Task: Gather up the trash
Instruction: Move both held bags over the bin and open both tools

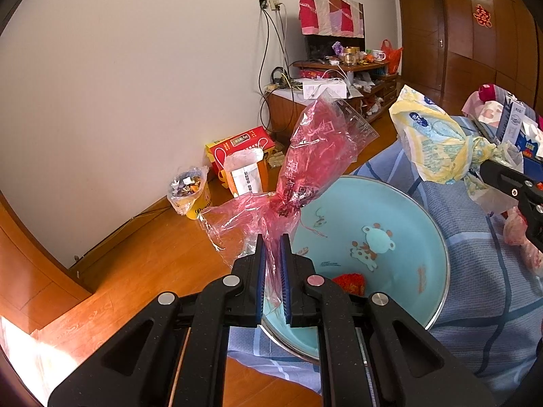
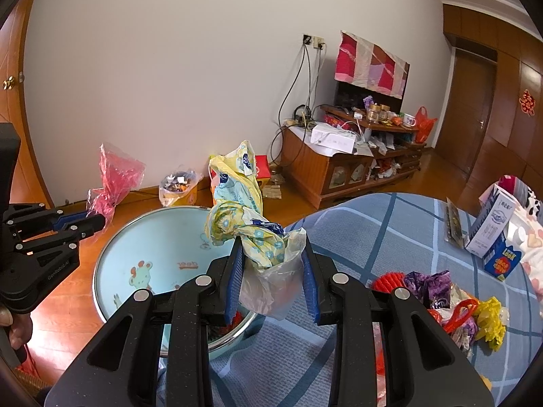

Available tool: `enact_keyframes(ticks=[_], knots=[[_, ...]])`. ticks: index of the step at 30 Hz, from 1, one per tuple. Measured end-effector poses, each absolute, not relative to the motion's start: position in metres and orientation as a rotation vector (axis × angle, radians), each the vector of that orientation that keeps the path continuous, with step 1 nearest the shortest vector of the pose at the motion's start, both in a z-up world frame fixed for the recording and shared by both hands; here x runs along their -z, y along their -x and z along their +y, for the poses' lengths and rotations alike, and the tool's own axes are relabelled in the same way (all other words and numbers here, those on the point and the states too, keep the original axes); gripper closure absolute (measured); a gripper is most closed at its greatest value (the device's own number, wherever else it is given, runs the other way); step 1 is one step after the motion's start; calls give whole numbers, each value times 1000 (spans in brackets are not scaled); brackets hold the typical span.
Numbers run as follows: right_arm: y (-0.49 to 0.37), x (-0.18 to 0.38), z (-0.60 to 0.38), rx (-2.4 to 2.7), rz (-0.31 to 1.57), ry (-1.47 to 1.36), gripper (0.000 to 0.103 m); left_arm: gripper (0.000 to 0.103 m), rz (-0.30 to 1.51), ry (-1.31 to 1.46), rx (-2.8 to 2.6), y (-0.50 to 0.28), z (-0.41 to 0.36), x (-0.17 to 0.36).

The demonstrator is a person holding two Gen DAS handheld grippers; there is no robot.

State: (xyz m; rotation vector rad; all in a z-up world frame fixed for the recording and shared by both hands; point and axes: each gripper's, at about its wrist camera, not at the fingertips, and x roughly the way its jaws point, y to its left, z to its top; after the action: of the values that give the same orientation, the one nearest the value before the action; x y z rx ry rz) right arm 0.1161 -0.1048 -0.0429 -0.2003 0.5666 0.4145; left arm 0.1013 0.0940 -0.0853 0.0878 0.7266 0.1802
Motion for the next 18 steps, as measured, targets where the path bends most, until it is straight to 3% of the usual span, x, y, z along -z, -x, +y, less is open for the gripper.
enact_keyframes(ticks=[18], knots=[[-115,42,-104,-418,562,207,71,95,727,-87,-171,-101,94,87]])
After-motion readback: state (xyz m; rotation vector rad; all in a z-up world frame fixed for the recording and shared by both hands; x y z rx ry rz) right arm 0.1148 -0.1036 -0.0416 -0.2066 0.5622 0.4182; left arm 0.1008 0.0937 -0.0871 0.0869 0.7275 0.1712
